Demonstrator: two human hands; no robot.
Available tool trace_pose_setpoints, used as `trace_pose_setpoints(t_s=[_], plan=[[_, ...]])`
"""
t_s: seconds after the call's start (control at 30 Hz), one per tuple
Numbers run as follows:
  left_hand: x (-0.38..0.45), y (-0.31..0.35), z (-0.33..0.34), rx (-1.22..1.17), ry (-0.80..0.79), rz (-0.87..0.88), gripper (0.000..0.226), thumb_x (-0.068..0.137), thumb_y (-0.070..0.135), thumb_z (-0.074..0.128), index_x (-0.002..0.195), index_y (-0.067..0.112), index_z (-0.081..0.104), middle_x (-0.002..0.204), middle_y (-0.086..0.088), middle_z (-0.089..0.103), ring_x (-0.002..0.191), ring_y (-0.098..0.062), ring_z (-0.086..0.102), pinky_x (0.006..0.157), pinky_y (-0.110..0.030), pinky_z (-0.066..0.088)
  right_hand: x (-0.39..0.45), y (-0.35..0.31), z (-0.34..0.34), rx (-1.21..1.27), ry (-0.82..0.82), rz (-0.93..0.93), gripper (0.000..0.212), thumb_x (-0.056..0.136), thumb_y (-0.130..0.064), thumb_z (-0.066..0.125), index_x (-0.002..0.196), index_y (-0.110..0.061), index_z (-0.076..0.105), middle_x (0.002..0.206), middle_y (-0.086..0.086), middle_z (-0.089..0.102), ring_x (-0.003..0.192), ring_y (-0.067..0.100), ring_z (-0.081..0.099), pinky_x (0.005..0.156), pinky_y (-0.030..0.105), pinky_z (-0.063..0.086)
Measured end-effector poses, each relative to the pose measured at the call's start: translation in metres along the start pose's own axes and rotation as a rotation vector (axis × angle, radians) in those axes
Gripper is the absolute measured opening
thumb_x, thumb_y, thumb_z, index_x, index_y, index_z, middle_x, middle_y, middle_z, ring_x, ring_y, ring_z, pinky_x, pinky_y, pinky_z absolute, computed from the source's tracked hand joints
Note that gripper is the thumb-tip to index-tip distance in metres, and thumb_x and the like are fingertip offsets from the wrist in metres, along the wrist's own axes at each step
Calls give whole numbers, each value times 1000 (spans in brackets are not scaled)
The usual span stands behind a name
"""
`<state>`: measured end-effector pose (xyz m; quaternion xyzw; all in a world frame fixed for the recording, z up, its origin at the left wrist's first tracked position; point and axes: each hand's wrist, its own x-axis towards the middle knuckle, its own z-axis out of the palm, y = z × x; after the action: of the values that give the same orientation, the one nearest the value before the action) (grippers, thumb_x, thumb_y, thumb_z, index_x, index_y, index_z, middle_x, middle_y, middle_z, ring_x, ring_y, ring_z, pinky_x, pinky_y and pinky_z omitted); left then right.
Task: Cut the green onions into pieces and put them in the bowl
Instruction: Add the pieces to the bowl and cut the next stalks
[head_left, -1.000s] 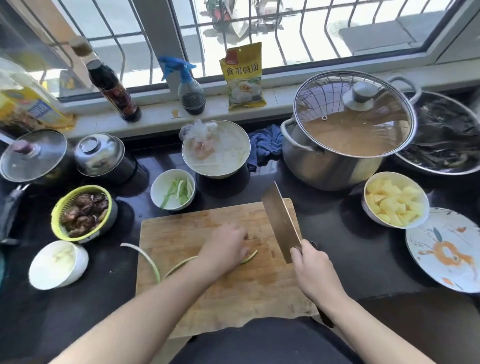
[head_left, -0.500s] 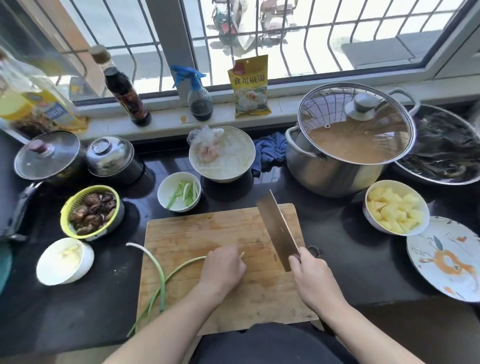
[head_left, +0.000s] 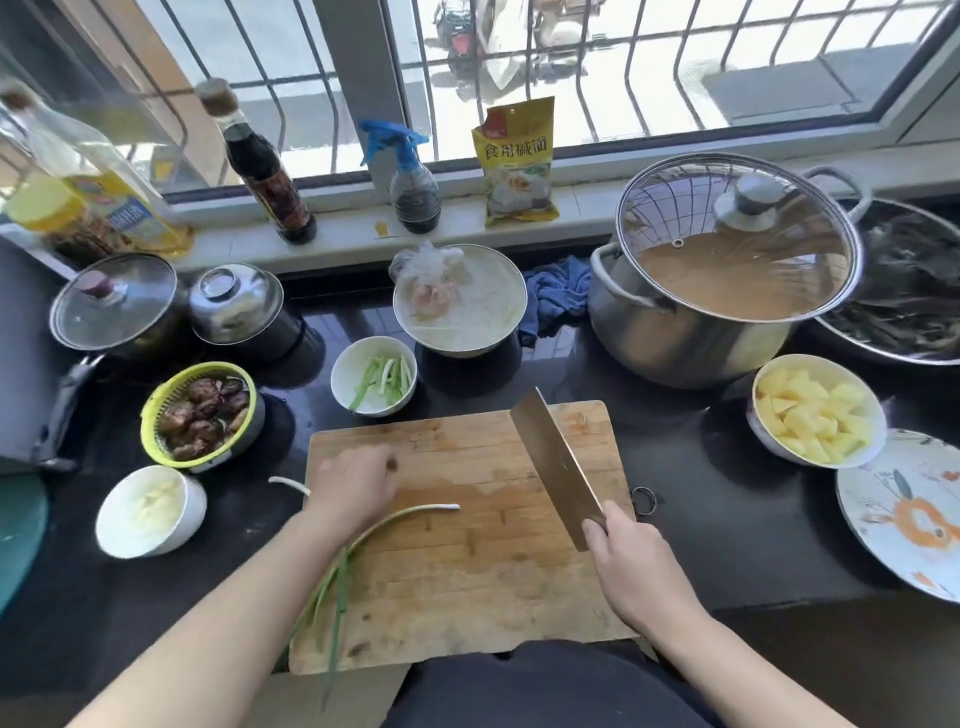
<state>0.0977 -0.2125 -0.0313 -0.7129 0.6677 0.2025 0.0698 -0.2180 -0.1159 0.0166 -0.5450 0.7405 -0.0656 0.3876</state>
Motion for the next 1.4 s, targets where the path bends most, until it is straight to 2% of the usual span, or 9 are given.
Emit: trace_pose_setpoints(t_s=[0.07,0.2,0.43,0.53,0.6,0.77,0.97,1.1,1.4], plan=[[-27,-4,23,133,-75,-12,11,85,39,60,85,29,56,98,3,64,99,-26,61,78,-40,39,-4,3,1,-2,-17,20,30,102,-32,40,75,-20,36,70,8,60,71,37,54,68,46,48],[-37,9,44,143,1,18,14,92,33,54,79,29,49,93,3,64,94,-26,60,73,-40,33,-13,9,4,-56,-16,17,27,103,-32,40,82,-15,39,72,10,61,73,39,55,68,45,48],[-30,108,66,-184,100,142,21,90,33,62,107,23,57,109,-1,57,105,-25,51,85,-42,44,-20,6,9,-172,38,-10,24,105,-35,37,87,-19,41,84,9,66,82,38,62,70,42,48],[-62,92,76,-195,213,6,43,84,40,68,123,25,56,118,-2,55,109,-25,48,90,-44,45,-21,8,13,-200,37,-24,23,105,-34,37,90,-17,42,85,11,68,83,41,62,69,43,47],[-84,59,84,-205,248,-80,41,87,41,66,123,23,58,124,-5,53,115,-26,45,94,-46,44,-21,9,17,-191,33,-11,23,105,-34,38,90,-18,44,83,10,67,83,41,62,65,41,41],[-102,-8,82,-257,208,48,26,93,30,62,115,19,64,108,4,60,105,-20,52,88,-36,43,-16,8,27,-160,32,0,25,104,-33,40,86,-17,43,80,12,66,81,42,62,66,43,44],[-89,20,69,-33,57,75,15,94,37,56,99,22,56,101,2,53,96,-22,50,78,-36,43,-11,0,31,-124,42,-63,27,104,-35,39,80,-23,40,68,0,61,70,33,60,64,45,49],[-81,55,71,-269,-36,9,19,96,31,48,79,26,40,74,4,51,68,-25,51,54,-38,35,-13,9,31,-188,114,-89,24,103,-38,36,82,-25,36,77,8,66,76,43,60,61,44,42],[-72,69,74,-583,-235,-181,14,93,31,59,81,25,57,77,1,68,72,-19,63,60,-32,47,-12,30,35,-376,165,-88,21,103,-34,35,84,-26,30,77,6,67,73,42,64,55,41,39]])
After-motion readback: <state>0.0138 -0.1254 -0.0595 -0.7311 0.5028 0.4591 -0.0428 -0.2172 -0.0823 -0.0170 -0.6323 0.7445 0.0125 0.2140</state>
